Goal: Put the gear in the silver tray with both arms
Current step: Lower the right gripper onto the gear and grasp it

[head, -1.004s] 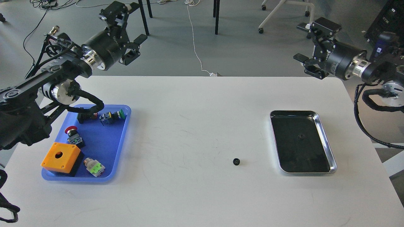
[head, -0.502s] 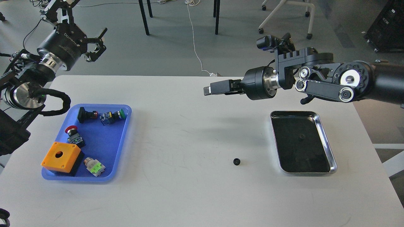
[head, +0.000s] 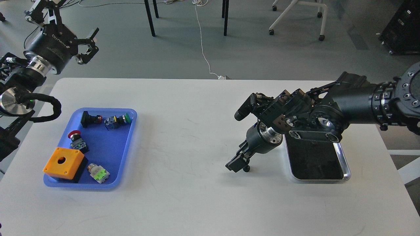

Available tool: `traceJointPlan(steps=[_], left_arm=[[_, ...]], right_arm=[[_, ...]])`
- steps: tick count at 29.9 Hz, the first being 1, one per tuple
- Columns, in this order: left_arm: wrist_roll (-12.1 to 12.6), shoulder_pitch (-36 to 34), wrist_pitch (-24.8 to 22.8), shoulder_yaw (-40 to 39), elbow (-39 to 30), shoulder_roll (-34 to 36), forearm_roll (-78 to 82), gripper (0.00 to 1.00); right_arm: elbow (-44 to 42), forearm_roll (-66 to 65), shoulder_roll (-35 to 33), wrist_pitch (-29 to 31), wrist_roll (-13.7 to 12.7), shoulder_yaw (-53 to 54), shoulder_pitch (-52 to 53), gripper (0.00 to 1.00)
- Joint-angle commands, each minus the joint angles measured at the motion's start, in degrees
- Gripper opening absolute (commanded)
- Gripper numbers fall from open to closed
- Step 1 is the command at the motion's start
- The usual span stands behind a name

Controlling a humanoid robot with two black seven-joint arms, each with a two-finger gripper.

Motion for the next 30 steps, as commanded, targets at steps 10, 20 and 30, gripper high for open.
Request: traceJointPlan(steps=[10,20,30], left_arm=[[-0.44,0.60,-0.02,0.01,0.00,0.56,0.00,0.98],[-0.53,1.30,-0.81,0.01,0.00,1.18,0.00,0.98],[-0.53,1.39,-0.81,0.01,0.00,1.71,0.00,0.98]], right_arm=[[-0.38,-6.21,1.89,-2.19,0.32,-4.26,-2.70,0.64],[-1.08,-6.21,4.45,-3.15,0.32,-4.26,-2.79,0.52],[-0.55,-6.47,4.45,-2.98,0.32,-5.84,-1.74,0.31]])
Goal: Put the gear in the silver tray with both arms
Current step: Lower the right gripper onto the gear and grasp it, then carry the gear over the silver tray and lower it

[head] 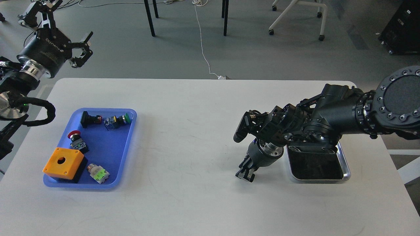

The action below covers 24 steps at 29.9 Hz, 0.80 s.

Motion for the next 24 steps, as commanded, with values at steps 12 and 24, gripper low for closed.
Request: traceJointPlan(steps=[12,24], left_arm=[[-0.18,1.84,-1.14,-0.08,0.09,1.87,-0.09,0.98],[0.00,1.67,-1.05,-0.96,-0.26,2.75,0.00,0.98]], right_arm=[[2.51,-1.04,-0.35,0.13,0.00,-2.14,3.10,0.20],[9.19,-4.97,-17.12,0.13,-0.09,-2.75,11.45,0.20]])
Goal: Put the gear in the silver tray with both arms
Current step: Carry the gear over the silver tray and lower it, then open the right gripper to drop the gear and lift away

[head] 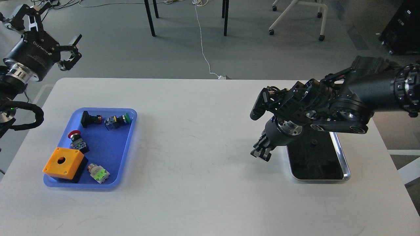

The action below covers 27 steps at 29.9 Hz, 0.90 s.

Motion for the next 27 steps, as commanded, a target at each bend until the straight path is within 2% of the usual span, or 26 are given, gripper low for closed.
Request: traceJointPlan(steps=[1,3,7,14,22,26,27], left_arm=[[0.11,-0.09,0.25,-0.05,-0.37,0.02,0.05,0.98],[0.20,-0.09,0.25,-0.05,-0.37,0.11,0.05,0.98],[0.20,-0.18,0.08,-0.05,-0.37,0.11,0.14,0.98],[0.29,-0.44,0.52,-0.05,-0.37,-0.16,0.14,0.98],[0.20,-0.44,0.52,0.12,-0.28,0.11,0.49,0.98],[0.11,-0.36,0.52,0.12,-0.28,0.19,0.49,0.98],[0.11,-0.36,0.52,0.12,-0.28,0.19,0.49,0.98]], right_arm=[[1.74,-5.26,-7.57,0.08,-0.08,-1.15,0.75,0.20],[1.83,-8.52,-12.40,0.08,-0.08,-1.42,-0.04,0.20],[1.66,-11.08,-17.69,-0.09,-0.08,-1.51,-3.29,0.20],[0.78,-11.44,-18.22,-0.18,-0.25,-1.42,-6.55,0.22],[-0.10,-11.52,-18.49,-0.36,-0.25,-1.33,-8.04,0.28],[-0.10,-11.52,-18.92,-0.36,-0.25,-1.33,-8.13,0.50],[-0.02,-11.52,-19.28,-0.36,-0.25,-1.25,-8.13,0.53]])
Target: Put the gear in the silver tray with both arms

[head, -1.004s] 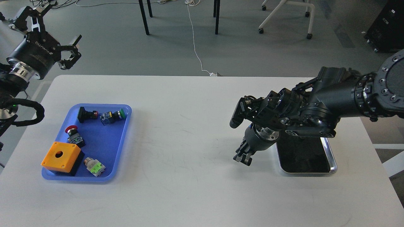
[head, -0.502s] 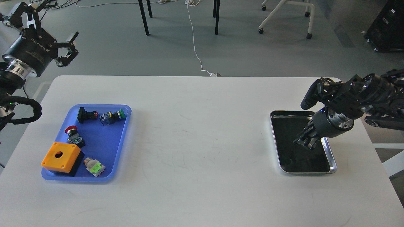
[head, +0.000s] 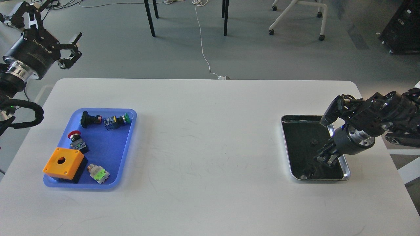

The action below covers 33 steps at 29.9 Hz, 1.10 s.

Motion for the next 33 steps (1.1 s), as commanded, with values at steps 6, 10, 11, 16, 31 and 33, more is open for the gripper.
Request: traceJointPlan(steps=[6,10,11,16,31,33], left_arm=[[-0.14,0.09,0.31,0.00,-0.07,0.04,0.01,0.98],[0.04,0.00,0.31,0.00,-0.07,-0.05,0.01,0.98],[0.12,-0.08,0.31,0.00,-0.07,-0.14,0.01,0.98],[0.21,-0.96,0.31,-0.09,-0.07,-0.75,0.10,0.98],[0.48,-5.80,-0.39,-0.08,7.04,-9.01,0.28,0.98],[0.48,-5.89,-0.31,-0.08,7.92,-10.15,0.28,0.98]], right_arm=[[-0.17,0.26,-2.89,-0.17,0.01,1.57,0.16,0.61],[-2.36,2.62,-5.79,-0.26,-0.17,12.08,-0.19,0.88],[-3.50,4.64,-6.58,-0.17,-0.34,15.60,-1.06,0.96],[-11.31,16.24,-6.94,0.01,-0.43,30.81,-5.90,0.98],[-16.95,42.00,-0.62,-3.15,-0.52,77.14,-21.98,0.99],[-18.09,45.33,0.78,-4.47,-0.61,80.84,-23.74,0.99]])
